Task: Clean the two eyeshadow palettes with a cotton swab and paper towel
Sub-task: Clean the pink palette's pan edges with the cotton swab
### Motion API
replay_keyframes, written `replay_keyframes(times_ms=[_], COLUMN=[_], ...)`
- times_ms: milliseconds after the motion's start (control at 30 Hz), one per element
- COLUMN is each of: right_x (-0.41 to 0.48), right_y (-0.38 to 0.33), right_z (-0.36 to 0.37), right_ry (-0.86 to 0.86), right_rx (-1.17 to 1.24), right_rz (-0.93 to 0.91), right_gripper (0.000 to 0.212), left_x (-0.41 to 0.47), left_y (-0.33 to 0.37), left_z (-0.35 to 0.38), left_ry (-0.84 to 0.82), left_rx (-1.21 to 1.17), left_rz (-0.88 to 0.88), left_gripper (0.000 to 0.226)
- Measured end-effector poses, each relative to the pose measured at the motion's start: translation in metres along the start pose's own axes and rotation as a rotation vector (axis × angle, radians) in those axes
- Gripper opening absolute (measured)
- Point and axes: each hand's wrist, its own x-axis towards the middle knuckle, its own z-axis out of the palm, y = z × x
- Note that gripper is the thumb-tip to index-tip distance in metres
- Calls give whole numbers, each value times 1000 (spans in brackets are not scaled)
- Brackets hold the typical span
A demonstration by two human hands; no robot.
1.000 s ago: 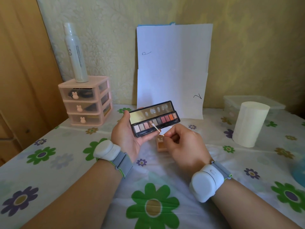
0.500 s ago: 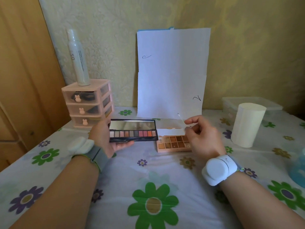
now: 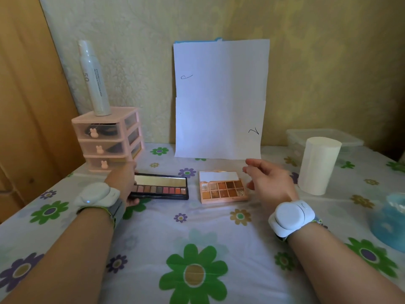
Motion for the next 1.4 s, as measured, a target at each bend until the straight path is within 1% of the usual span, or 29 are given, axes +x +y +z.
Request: replay_keyframes(times_ms=[67,133,167,233,333,467,567,633,667,700,733,767,867,933,1067,1233,1400], right_x=[-1,-1,0,1,1,0,2,4,4,5,5,5,5,5,8,12,15], right_y=[1,1,1,0,-2,-4,-4,-4,-4,-4,-4,-4,-3,-2,0,6,11], right_z=[2,3,2,1,1,-3,-7,-9,-9,-10,-10,-10,-9,-9,-6,-1,4], right_ry=[-30,-16,-1,32,71,122,169,185,182,177,169,162,162,148,73,13,-50], right_rx=[-11,-24,-28,-32,-25,0,-5,-23,-22,-12,7,29,56,40,-23,-71,-183], right_rz=[-21,-43,-49,-65,-85,-135,-185,-171,-152,-133,-117,-103,-84,-57,5,68,72], right_gripper=[31,38,35,26,21,15,11,11,14,17,21,25,31,34,40,33,31], left_x=[2,6,5,6,17,24,13,2,-6,-16,-27,-38,-57,-60,-63,-68,-68], left_y=[-1,-3,-4,-7,-12,-16,-14,-9,-6,-3,0,1,-5,-11,-15,-19,-20], left_z=[-2,-3,-2,-2,-3,-3,0,2,5,9,16,23,45,57,67,76,79], left_ry=[40,108,126,136,154,201,257,318,329,303,243,165,-29,-97,-171,-246,-257], left_rx=[176,374,446,554,627,732,794,806,780,739,690,649,621,656,798,924,921], left_rz=[147,255,273,278,290,282,302,378,459,544,622,660,735,751,726,681,659], left_gripper=[30,48,52,51,59,52,45,42,40,37,31,26,14,13,27,35,39])
